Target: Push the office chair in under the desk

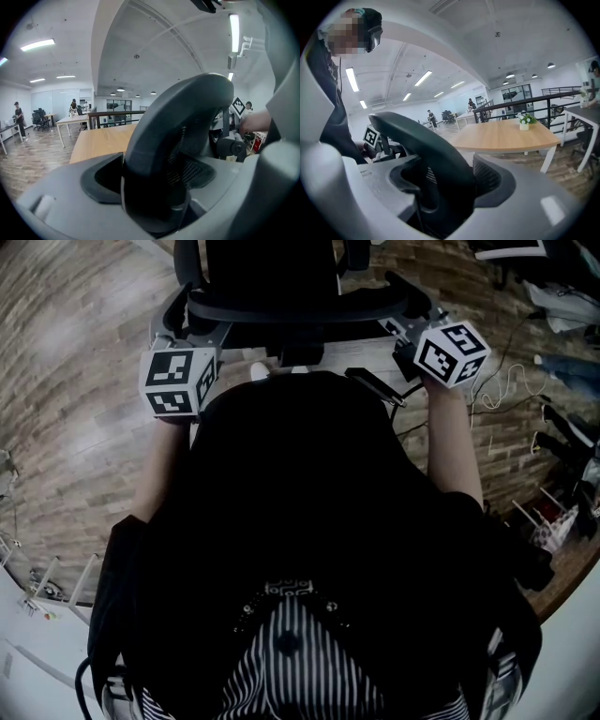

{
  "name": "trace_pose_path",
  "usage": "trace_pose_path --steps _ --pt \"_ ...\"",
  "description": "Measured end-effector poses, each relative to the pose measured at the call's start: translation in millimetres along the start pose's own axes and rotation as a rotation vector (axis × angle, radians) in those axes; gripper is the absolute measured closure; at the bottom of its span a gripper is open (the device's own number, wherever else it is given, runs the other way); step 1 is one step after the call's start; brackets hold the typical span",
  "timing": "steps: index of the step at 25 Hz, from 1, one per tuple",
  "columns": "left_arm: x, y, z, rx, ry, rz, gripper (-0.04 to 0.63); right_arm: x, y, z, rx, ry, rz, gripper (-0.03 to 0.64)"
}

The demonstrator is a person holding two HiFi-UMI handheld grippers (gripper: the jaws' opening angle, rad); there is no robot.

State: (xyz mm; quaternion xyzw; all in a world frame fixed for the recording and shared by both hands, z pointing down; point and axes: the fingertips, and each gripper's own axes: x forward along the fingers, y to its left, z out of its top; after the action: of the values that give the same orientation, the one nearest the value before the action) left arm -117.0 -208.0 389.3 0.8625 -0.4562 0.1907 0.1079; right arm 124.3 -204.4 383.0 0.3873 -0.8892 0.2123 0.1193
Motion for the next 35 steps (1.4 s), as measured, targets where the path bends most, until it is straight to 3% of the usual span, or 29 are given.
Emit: trace_pose_path --steps 11,35 --pt "21 36 12 0.015 -0.019 -0.024 0.227 29 -7 16 -0.001 -0.053 -0.048 0.314" --pt "91 83 44 0.002 -0.049 0.012 0.225 91 -71 61 0.021 -0.026 -0.015 0.314"
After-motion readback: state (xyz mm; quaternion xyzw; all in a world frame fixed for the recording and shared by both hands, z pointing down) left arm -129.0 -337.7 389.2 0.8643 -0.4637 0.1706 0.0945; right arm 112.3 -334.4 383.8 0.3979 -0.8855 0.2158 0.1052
